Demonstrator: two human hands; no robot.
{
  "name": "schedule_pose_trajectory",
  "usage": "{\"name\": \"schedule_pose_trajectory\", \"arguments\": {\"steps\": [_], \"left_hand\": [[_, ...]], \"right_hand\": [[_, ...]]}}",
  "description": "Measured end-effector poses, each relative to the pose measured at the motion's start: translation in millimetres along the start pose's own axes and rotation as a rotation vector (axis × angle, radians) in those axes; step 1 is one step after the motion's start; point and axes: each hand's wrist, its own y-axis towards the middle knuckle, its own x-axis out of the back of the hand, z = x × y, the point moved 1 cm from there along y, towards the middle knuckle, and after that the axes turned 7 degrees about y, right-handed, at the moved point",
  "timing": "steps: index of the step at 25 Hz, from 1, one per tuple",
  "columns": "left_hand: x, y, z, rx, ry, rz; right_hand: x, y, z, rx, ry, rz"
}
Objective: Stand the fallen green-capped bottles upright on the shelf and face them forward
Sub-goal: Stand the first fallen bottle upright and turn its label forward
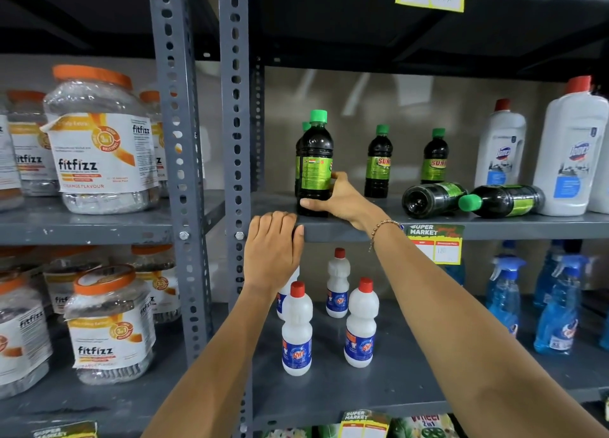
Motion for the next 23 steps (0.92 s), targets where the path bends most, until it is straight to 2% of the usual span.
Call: {"name": "schedule_pose_trajectory", "arguments": {"steps": [3,8,12,18,23], "left_hand": [[0.1,-0.8,-0.3,-0.001,-0.004,-0.014],[0.2,-0.1,0.3,0.005,-0.02,-0.017],[0.7,-0.3,0.1,0.004,-0.022,-0.015],[0.1,0.1,-0.1,0.002,-0.031,-0.03],[1.3,-0.6,-0.8,0.005,-0.055,-0.021]], "right_hand": [[3.5,2.8,-0.8,-0.049,0.094,0.051],[2.8,0.3,-0.6,-0.025,0.019,0.014],[6.0,3.5,-0.1,-0.069,0.1,0.047],[-0.2,1.9,-0.8,-0.008,-0.037,0.026],[6.4,-0.6,1.9,-0.024,0.093,0.071]]}}
